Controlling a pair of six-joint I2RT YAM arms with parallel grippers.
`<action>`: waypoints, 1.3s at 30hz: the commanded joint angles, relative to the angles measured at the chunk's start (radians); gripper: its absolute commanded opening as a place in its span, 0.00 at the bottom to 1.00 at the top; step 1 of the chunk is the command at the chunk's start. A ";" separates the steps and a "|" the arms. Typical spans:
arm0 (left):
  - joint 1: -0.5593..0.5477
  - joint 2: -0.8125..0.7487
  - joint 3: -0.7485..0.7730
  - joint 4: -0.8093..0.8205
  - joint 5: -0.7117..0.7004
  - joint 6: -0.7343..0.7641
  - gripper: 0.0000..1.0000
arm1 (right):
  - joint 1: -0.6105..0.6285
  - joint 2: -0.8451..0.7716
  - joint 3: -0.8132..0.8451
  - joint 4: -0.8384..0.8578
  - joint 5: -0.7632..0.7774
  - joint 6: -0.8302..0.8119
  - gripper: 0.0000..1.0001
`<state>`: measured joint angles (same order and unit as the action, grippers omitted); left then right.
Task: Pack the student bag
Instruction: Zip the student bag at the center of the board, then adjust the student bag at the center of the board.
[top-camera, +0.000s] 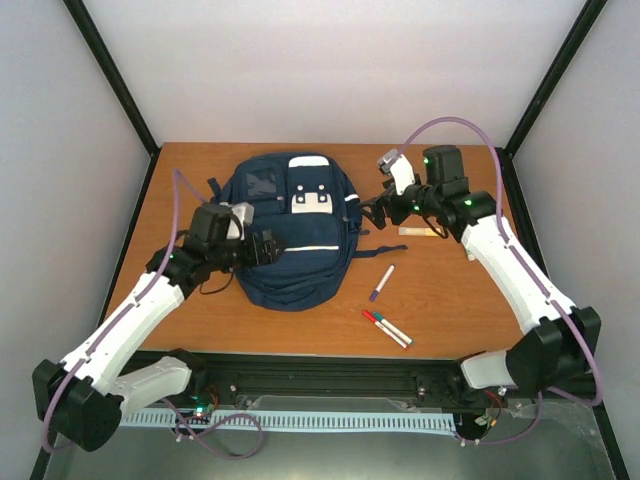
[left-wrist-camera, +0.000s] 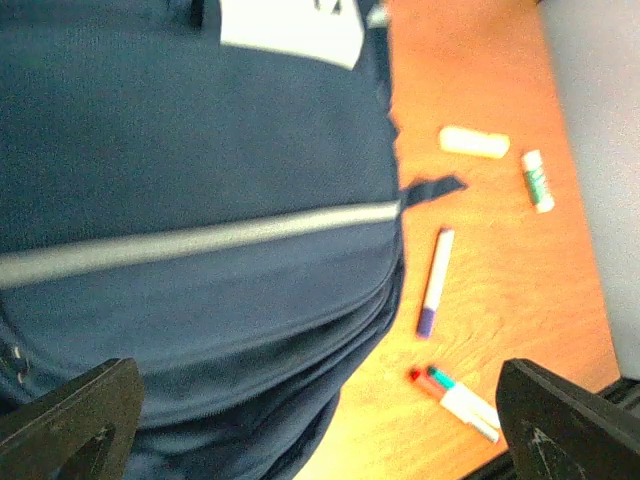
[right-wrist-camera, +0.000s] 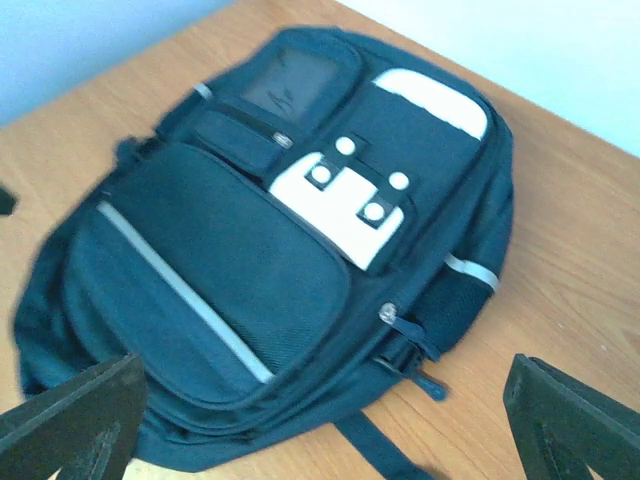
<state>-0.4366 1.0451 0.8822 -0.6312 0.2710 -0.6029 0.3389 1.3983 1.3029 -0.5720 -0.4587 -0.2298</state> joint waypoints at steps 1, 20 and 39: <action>0.006 -0.033 0.152 0.079 -0.084 0.078 1.00 | 0.001 -0.069 0.039 -0.073 -0.133 -0.018 1.00; 0.006 0.127 0.143 0.154 -0.313 0.199 1.00 | -0.009 -0.344 -0.450 0.133 -0.082 -0.196 1.00; 0.246 0.537 0.464 0.007 -0.393 -0.011 0.81 | -0.009 -0.504 -0.543 0.218 0.048 -0.208 1.00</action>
<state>-0.2810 1.5291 1.2289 -0.6788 -0.2405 -0.5808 0.3351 0.9436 0.7883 -0.4408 -0.4732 -0.4618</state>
